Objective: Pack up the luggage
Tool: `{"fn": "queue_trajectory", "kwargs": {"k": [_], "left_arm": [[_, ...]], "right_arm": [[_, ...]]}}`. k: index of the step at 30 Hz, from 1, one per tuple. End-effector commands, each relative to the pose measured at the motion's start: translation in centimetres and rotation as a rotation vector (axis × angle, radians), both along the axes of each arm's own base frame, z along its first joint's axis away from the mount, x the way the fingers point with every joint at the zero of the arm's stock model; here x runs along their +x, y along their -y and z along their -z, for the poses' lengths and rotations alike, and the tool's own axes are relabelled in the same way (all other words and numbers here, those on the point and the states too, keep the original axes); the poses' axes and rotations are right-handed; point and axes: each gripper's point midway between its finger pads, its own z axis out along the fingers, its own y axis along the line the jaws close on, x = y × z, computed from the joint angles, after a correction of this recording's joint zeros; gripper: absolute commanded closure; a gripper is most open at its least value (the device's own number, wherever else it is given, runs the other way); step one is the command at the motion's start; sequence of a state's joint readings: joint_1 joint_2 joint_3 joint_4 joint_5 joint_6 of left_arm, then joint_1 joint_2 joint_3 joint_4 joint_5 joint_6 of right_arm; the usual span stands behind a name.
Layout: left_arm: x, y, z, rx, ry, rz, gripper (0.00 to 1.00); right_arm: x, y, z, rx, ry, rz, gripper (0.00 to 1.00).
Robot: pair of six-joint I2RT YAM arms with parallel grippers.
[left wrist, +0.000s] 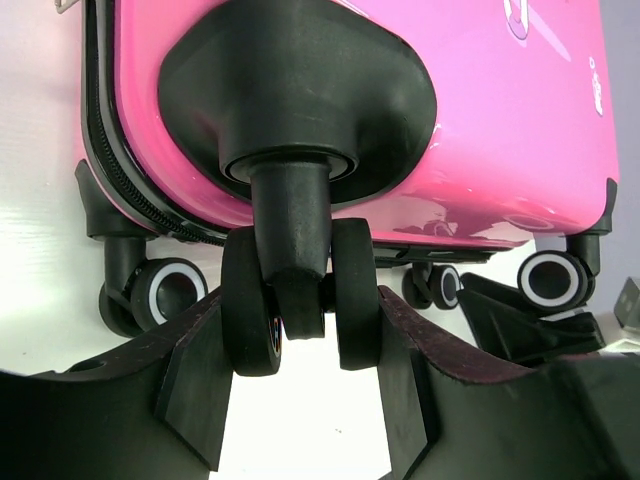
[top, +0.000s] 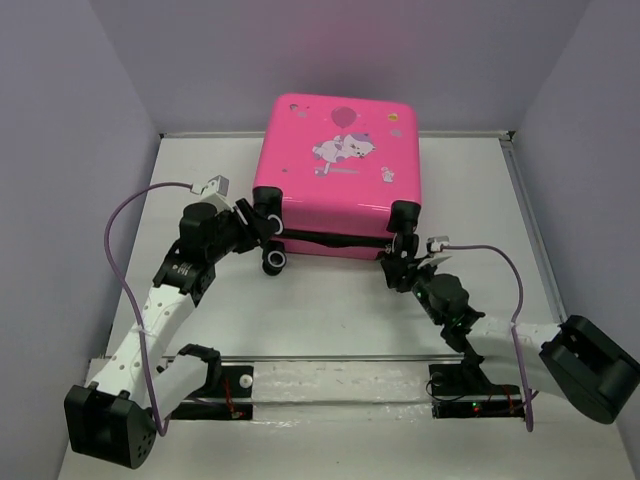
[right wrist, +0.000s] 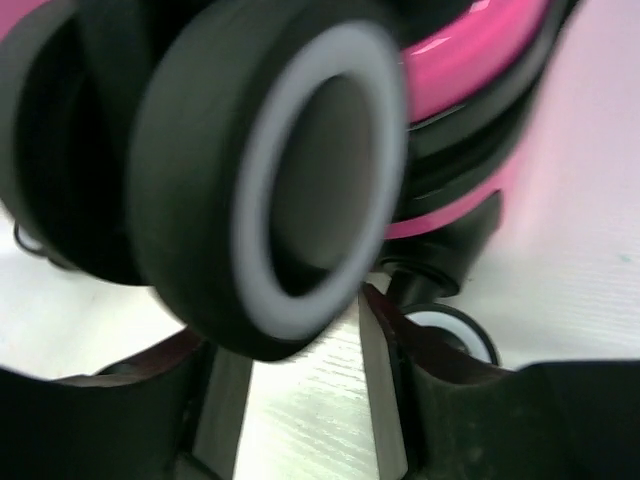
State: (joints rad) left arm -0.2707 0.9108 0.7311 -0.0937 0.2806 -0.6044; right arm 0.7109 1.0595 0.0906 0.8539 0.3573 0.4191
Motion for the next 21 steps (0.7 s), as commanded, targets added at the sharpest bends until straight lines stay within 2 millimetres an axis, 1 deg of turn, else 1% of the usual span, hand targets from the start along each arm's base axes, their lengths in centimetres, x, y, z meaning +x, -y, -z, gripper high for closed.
{"fn": "queue_trajectory", "kwargs": {"k": [1,3,5,7,11,12,13,15,16,18,19,20,21], "left_arm": [[-0.2,2.0,-9.6,-0.143,0.34,0.111,0.94],[-0.4,2.2,-9.5,-0.146,0.335,0.127,0.94],[-0.8,2.5,-9.3,-0.155,0.327,0.145,0.94],[-1.0,2.5,-9.2,-0.155,0.325,0.15,0.94],[-1.5,2.2,-9.1,-0.144,0.324,0.146,0.94],[-1.6,2.1,-9.1,-0.138,0.319,0.144,0.94],[-1.6,2.1,-9.1,-0.134,0.32,0.145,0.94],[-1.8,2.0,-9.5,-0.131,0.329,0.143,0.94],[-1.9,2.0,-9.6,-0.131,0.332,0.143,0.94],[-2.0,1.9,-9.9,-0.133,0.341,0.143,0.94],[-2.1,2.0,-9.9,-0.136,0.345,0.146,0.94],[-2.3,2.0,-10.1,-0.144,0.35,0.151,0.94],[-2.4,2.2,-10.3,-0.149,0.357,0.161,0.94]], "right_arm": [[0.2,-3.3,-4.3,0.054,0.153,-0.156,0.47],[0.9,-3.3,-5.2,0.064,0.197,-0.132,0.44],[1.7,-2.9,-5.0,0.048,0.205,-0.103,0.44],[2.1,-2.4,-5.8,0.065,0.234,-0.061,0.44],[3.5,-0.6,-6.3,0.037,0.268,0.049,0.46],[3.8,-0.3,-6.4,0.035,0.266,0.075,0.49],[3.9,-0.4,-6.1,0.021,0.244,0.076,0.51],[3.5,-0.7,-5.7,0.056,0.204,0.056,0.55],[2.8,-0.4,-5.1,0.068,0.187,0.045,0.55],[1.9,0.1,-4.3,0.1,0.161,0.045,0.55],[1.6,0.4,-3.9,0.122,0.139,0.056,0.55],[1.3,0.8,-3.2,0.106,0.11,0.063,0.55],[1.2,1.0,-3.0,0.102,0.097,0.074,0.55]]}}
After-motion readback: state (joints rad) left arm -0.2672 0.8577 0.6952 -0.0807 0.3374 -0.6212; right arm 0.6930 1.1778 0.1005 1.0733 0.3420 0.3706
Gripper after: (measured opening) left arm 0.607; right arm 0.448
